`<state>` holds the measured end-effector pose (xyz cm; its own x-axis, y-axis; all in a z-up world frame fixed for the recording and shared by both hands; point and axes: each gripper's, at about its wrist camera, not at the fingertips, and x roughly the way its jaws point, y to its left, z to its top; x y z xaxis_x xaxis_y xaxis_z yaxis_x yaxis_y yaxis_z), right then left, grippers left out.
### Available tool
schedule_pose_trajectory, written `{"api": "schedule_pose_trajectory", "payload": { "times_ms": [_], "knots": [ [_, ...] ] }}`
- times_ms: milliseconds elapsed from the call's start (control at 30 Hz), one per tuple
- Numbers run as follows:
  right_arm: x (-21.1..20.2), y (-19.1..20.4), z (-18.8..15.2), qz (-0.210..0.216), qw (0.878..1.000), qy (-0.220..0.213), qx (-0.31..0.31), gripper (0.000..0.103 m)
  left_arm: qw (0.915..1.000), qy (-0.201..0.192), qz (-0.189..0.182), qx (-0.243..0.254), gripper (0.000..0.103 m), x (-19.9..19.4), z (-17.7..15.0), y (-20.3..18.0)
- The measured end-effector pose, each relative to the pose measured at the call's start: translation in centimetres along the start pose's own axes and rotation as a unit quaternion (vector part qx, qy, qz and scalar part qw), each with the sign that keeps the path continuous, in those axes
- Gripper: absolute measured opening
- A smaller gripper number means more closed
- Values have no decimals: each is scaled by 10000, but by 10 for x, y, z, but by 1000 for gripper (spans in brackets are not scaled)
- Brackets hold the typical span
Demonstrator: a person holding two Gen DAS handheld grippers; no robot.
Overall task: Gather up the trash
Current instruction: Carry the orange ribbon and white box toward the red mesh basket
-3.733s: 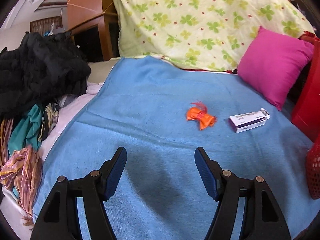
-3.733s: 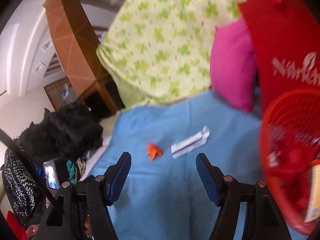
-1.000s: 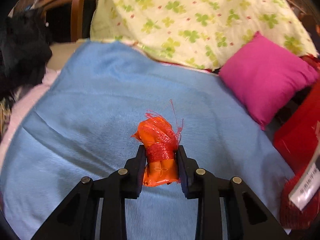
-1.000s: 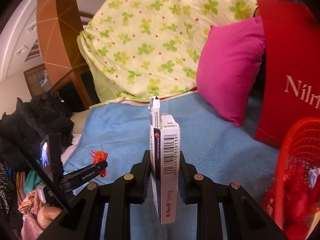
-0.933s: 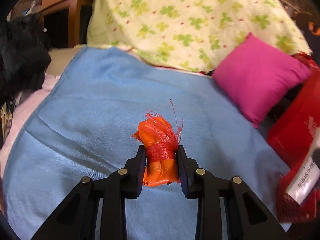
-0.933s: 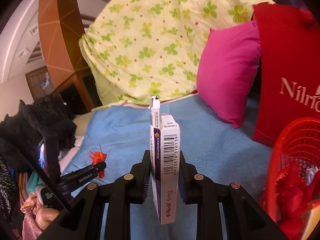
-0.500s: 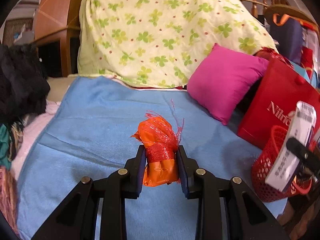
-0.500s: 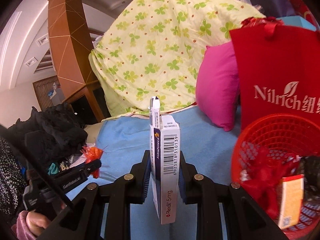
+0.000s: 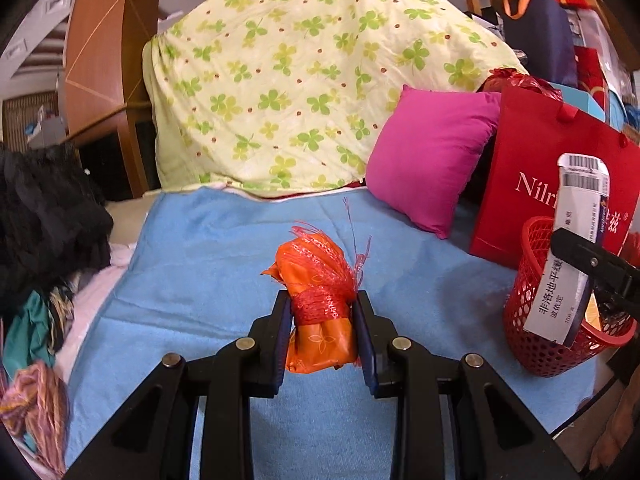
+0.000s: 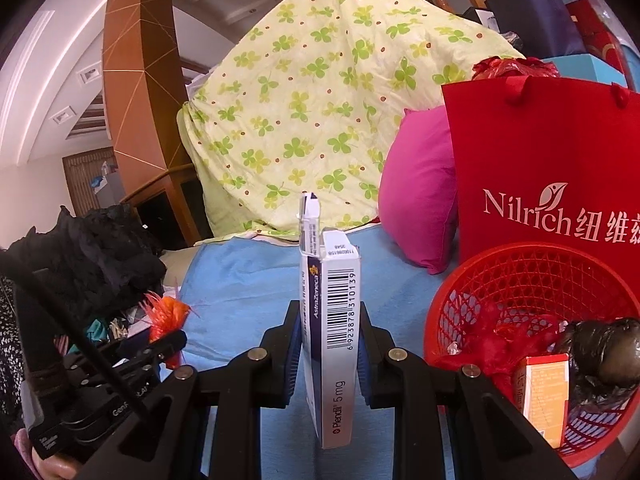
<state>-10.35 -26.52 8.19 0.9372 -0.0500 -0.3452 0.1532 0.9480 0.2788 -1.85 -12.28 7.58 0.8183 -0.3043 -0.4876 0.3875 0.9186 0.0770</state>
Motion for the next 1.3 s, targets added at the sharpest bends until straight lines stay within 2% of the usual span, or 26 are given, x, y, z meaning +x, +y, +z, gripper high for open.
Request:
{"api": "schedule_pose_trajectory", "payload": {
  "times_ms": [600,1300],
  "knots": [
    [-12,-11,4,-44,9999,-145,70,26,9995,-28,-52,314,32,8,1,-30],
    [-16,-12,4,-30,9997,-186,125,26,9992,-3,-129,378,32,11,0,-35]
  ]
}}
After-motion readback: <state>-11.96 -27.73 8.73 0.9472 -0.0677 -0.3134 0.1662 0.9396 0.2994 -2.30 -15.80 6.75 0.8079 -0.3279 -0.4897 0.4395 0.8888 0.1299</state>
